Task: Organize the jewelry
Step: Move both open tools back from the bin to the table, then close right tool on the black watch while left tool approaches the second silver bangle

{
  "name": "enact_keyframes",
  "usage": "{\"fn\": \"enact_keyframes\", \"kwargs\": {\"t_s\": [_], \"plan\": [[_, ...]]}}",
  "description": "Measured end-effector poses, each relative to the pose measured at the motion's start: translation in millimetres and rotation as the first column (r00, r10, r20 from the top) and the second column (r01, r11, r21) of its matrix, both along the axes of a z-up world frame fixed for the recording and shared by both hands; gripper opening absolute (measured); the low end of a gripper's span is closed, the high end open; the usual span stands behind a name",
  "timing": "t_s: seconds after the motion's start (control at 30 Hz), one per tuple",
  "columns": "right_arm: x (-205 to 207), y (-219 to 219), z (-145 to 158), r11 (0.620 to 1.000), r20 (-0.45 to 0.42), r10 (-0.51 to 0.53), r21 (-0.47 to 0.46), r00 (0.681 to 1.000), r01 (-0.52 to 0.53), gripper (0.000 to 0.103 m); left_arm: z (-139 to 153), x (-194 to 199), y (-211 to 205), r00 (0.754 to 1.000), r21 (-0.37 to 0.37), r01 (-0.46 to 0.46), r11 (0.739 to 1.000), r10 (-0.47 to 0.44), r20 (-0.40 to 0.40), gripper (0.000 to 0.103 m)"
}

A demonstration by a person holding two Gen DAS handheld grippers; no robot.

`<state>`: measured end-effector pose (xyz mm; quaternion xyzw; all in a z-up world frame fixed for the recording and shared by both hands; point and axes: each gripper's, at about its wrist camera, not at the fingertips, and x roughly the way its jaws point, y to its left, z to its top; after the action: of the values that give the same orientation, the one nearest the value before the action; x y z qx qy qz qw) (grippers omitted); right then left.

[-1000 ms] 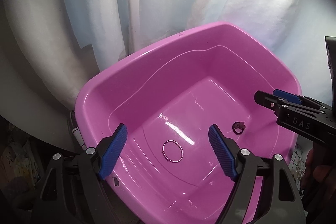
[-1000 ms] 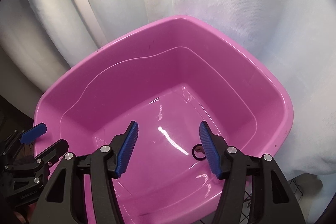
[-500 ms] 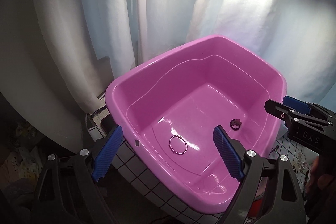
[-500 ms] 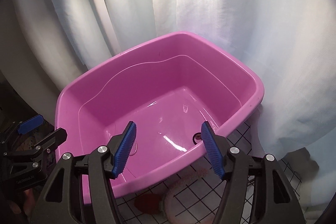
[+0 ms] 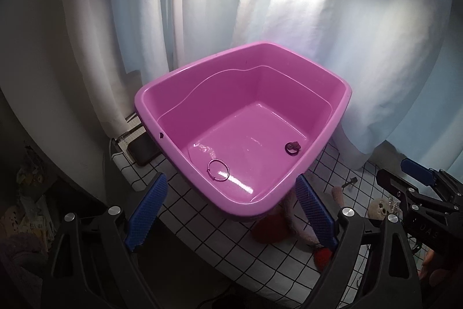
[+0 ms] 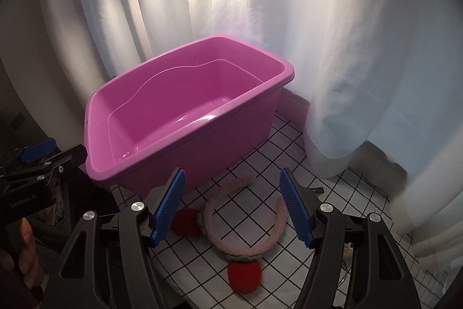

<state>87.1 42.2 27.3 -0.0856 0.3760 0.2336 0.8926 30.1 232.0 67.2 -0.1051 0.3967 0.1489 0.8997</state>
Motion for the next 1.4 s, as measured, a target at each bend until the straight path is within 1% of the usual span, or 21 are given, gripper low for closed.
{"fn": "enact_keyframes", "kwargs": {"t_s": [0.17, 0.4, 0.63, 0.8, 0.97, 1.1, 1.23, 1.4], "plan": [[-25, -41, -8, 0.998, -0.006, -0.058, 0.005, 0.998, 0.058, 0.065, 2, -16, -36, 0.998, 0.005, 0.058, 0.998, -0.058, 0.010, 0.089], [-56, -99, -25, 0.988, -0.038, -0.147, 0.032, 0.988, 0.148, 0.065, -3, -35, -87, 0.989, 0.012, 0.149, 0.989, -0.149, 0.007, 0.090], [-86, -155, -38, 0.971, -0.046, -0.229, 0.055, 0.972, 0.231, 0.065, -15, -52, -130, 0.979, 0.012, 0.202, 0.979, -0.202, -0.014, 0.092], [-111, -205, -59, 0.952, -0.077, -0.296, 0.060, 0.952, 0.300, 0.066, -33, -61, -154, 0.974, -0.008, 0.225, 0.974, -0.225, -0.037, 0.093], [-137, -258, -86, 0.925, -0.114, -0.370, 0.044, 0.922, 0.376, 0.066, -57, -67, -174, 0.969, -0.039, 0.236, 0.971, -0.238, -0.073, 0.094], [-152, -293, -104, 0.903, -0.136, -0.421, 0.024, 0.897, 0.428, 0.066, -78, -70, -194, 0.959, -0.057, 0.260, 0.964, -0.264, -0.099, 0.094], [-158, -318, -121, 0.884, -0.159, -0.460, 0.014, 0.874, 0.468, 0.066, -98, -74, -220, 0.945, -0.055, 0.302, 0.952, -0.307, -0.112, 0.094], [-157, -334, -141, 0.874, -0.164, -0.479, 0.001, 0.862, 0.486, 0.066, -121, -77, -249, 0.933, -0.044, 0.337, 0.940, -0.340, -0.118, 0.094]]}}
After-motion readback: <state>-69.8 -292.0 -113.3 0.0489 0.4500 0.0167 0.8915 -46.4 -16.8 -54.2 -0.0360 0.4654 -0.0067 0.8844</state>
